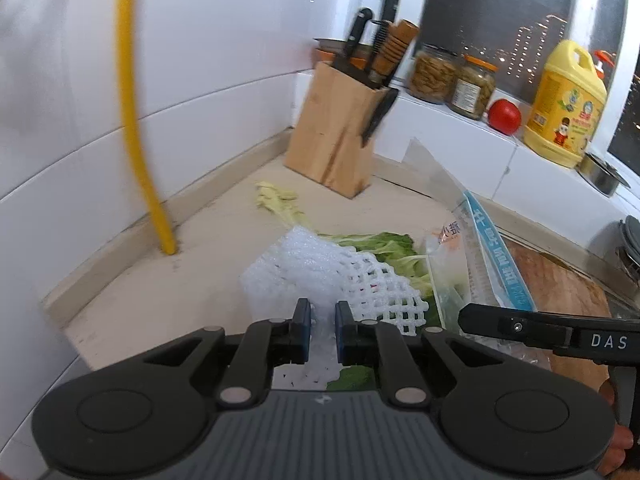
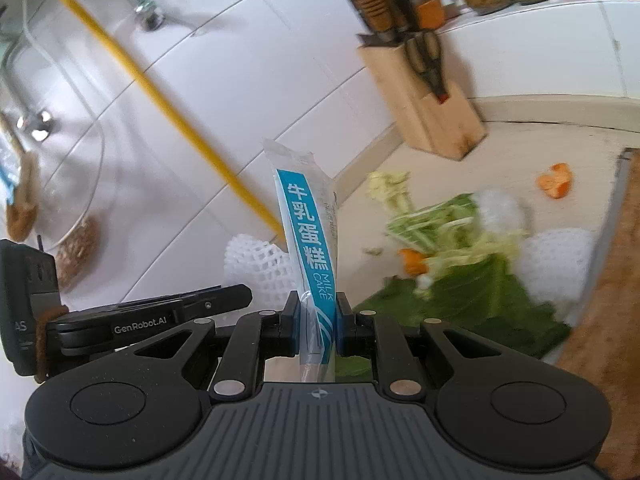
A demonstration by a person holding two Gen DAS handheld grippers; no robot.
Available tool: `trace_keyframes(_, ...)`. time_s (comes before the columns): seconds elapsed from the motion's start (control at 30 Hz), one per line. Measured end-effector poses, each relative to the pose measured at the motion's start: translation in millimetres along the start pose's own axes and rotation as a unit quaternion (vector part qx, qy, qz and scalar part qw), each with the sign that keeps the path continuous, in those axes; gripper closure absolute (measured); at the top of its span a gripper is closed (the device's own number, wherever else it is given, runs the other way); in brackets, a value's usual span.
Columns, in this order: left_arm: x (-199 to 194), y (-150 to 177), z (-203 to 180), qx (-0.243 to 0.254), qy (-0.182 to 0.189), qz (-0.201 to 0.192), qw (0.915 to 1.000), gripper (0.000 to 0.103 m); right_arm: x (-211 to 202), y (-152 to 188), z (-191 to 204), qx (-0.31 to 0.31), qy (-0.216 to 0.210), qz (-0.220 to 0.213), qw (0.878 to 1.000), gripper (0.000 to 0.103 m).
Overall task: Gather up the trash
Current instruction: 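Grasp the white foam net with the left tool while the right tool holds the bag, then carry the foam net and clear bag over the trash bin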
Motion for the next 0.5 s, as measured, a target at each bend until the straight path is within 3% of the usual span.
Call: trace_keyframes(0.5,-54,26,53,-0.041,-0.044,-0.032,0.9977,0.093,32,16,62,-0.05,-0.044,0.04,0.997,0.082)
Point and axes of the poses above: each gripper's, at about its wrist camera, not at the fingertips, and x roughly the way its jaws point, z to its left, y to its underside, the point moved 4 cm from there along x, roughly the way its jaws point, and after that the axes turned 5 degrees about -x, right-handed, at the moved point
